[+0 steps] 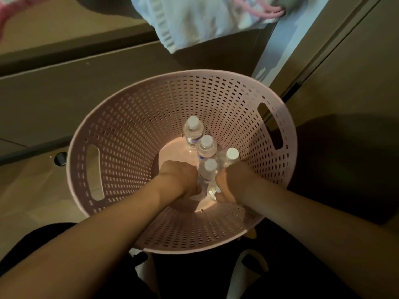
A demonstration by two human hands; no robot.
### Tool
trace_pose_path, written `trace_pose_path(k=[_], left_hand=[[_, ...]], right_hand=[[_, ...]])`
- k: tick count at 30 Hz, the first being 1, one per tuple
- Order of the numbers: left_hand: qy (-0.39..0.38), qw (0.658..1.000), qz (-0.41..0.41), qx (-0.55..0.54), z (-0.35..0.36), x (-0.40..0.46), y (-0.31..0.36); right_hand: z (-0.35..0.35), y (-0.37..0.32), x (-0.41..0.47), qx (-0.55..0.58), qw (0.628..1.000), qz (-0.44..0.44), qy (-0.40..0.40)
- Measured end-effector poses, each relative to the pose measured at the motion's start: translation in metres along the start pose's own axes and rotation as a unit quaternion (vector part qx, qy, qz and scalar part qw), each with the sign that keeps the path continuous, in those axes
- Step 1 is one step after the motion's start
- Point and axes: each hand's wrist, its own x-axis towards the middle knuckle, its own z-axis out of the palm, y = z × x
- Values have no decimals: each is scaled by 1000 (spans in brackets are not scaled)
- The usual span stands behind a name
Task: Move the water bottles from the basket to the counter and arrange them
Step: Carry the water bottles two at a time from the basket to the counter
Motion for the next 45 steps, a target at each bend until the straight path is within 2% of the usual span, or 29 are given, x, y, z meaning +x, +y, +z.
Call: trace_pose_path(k=[6, 15, 19, 23, 27, 30, 37, 45], left_hand=[[17, 1000, -20, -12, -82, -86, -32], [60, 996, -44, -43, -266, -310, -76], [107, 989, -58, -85, -348, -424, -91], [191, 968, -87, -139, -397, -519, -99], [346, 914, -105, -183, -407, -563, -103], [411, 884, -114, -194, -408, -581, -110], [443, 853, -148, -232, -400, -602, -138], [476, 813, -200, -269, -364, -636, -187]], right_hand=[[-74, 26, -85, 109, 993, 16, 49], [-255, 50, -297, 190, 971, 47, 139], [-351, 54, -402, 176, 966, 55, 179], [-421, 56, -478, 209, 961, 72, 167], [-453, 47, -511, 191, 947, 101, 238], [-464, 33, -518, 219, 931, 112, 271], [-495, 2, -517, 266, 909, 110, 302], [-538, -48, -493, 233, 913, 56, 331]])
